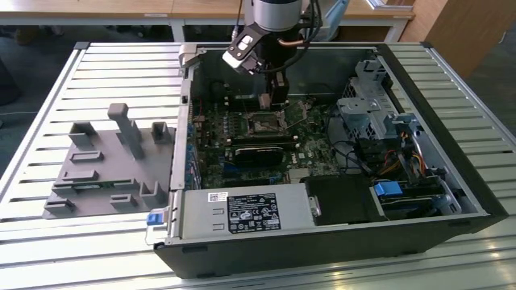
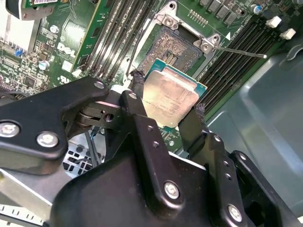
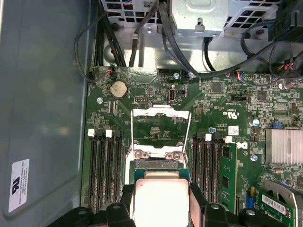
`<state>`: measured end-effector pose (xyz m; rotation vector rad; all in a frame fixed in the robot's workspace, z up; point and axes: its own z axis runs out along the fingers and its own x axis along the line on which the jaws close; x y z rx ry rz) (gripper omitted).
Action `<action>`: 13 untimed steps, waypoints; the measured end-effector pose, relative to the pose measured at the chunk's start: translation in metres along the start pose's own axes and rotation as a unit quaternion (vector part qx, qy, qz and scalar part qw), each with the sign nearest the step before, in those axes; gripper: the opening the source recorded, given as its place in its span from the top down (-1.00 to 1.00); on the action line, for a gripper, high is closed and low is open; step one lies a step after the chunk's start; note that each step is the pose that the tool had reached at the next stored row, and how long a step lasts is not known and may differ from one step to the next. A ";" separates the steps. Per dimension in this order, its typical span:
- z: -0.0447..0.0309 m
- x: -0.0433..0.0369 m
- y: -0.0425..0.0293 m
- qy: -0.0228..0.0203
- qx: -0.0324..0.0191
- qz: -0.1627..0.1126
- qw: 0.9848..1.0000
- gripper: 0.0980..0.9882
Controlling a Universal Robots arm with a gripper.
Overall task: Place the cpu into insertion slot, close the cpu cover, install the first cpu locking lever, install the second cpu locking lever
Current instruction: 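Place the cpu into insertion slot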
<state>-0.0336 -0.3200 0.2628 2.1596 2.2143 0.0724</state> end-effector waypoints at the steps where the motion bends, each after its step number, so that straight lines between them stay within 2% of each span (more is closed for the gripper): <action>1: 0.0004 0.0000 0.0000 0.000 0.000 0.000 1.000 0.00; 13: 0.0078 0.0000 -0.0017 -0.002 0.000 0.002 1.000 0.00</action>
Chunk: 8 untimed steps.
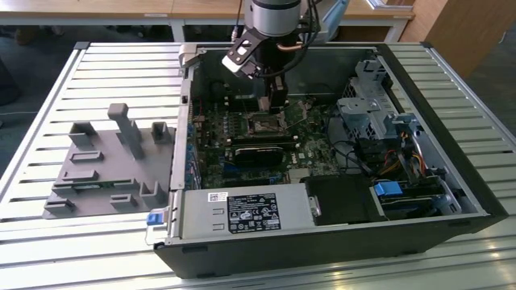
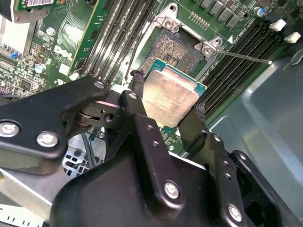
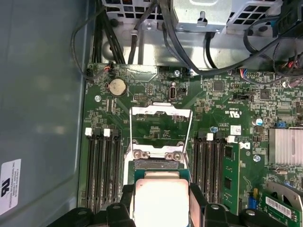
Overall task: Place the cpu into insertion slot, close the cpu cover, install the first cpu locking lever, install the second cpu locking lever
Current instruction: 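Place the cpu into insertion slot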
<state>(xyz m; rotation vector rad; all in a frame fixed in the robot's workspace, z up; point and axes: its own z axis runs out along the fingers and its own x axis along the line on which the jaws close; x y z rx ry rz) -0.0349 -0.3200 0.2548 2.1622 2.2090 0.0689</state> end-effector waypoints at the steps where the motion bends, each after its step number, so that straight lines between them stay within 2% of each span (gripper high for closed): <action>1: 0.0007 0.0000 0.0000 0.000 0.000 0.000 1.000 0.00; 8: 0.0076 0.0000 -0.0005 0.000 0.000 0.002 1.000 0.00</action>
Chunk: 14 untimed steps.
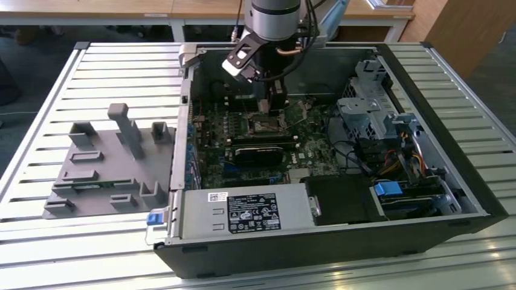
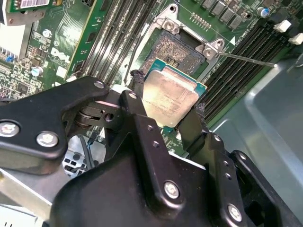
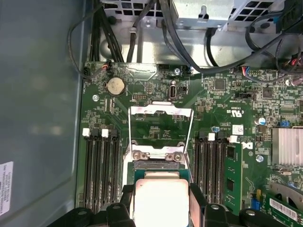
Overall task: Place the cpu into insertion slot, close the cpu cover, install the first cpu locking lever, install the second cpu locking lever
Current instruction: 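Place the cpu into insertion slot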
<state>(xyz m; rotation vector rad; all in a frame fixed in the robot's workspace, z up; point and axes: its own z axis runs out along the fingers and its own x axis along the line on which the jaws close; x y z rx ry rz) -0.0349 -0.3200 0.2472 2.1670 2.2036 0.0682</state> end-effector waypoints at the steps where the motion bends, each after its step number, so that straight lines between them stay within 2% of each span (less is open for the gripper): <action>1: 0.0015 0.0000 -0.0001 0.000 0.000 0.000 1.000 0.00; 5: 0.0078 0.0000 -0.0006 0.000 0.000 0.000 1.000 0.00; 14: 0.0135 0.0007 -0.0042 0.000 0.000 0.001 1.000 0.00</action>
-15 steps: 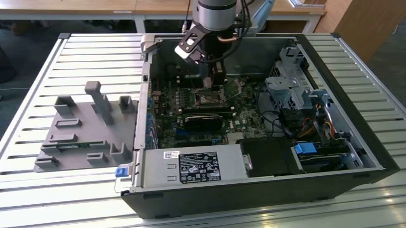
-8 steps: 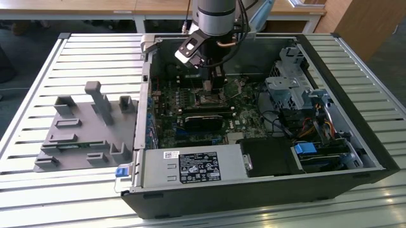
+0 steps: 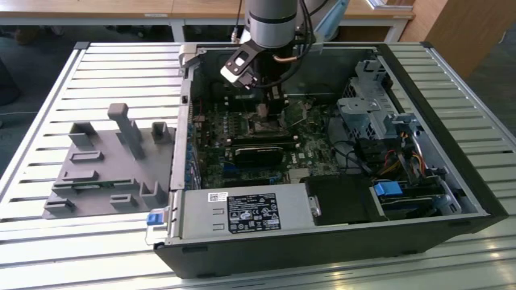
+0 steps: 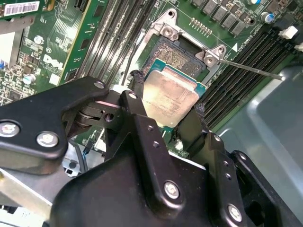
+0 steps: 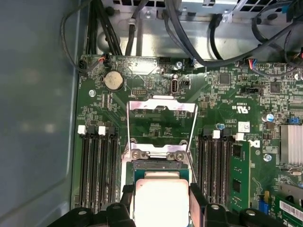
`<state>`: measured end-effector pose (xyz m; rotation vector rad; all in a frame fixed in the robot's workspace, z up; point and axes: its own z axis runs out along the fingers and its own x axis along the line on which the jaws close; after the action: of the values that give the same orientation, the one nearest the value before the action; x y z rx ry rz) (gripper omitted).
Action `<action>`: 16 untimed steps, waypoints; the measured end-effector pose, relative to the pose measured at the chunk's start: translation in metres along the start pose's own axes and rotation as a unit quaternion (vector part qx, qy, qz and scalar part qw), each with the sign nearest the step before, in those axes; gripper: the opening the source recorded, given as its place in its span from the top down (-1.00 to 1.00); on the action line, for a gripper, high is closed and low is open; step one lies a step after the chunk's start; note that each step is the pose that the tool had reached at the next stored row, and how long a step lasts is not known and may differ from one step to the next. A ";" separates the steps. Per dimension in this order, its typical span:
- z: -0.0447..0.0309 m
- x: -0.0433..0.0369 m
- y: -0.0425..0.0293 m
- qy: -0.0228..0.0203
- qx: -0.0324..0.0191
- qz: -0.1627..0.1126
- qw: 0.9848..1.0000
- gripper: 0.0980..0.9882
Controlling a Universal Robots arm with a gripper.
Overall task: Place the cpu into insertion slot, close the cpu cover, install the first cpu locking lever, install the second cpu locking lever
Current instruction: 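Place the cpu into insertion slot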
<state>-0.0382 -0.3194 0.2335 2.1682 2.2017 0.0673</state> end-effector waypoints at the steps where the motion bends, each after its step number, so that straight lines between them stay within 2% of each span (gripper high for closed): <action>1: 0.0012 0.0002 -0.0002 0.000 0.000 0.000 1.000 0.00; 16: 0.0089 0.0005 -0.0010 0.000 0.000 0.001 1.000 0.00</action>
<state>-0.0386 -0.3190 0.2245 2.1701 2.1992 0.0666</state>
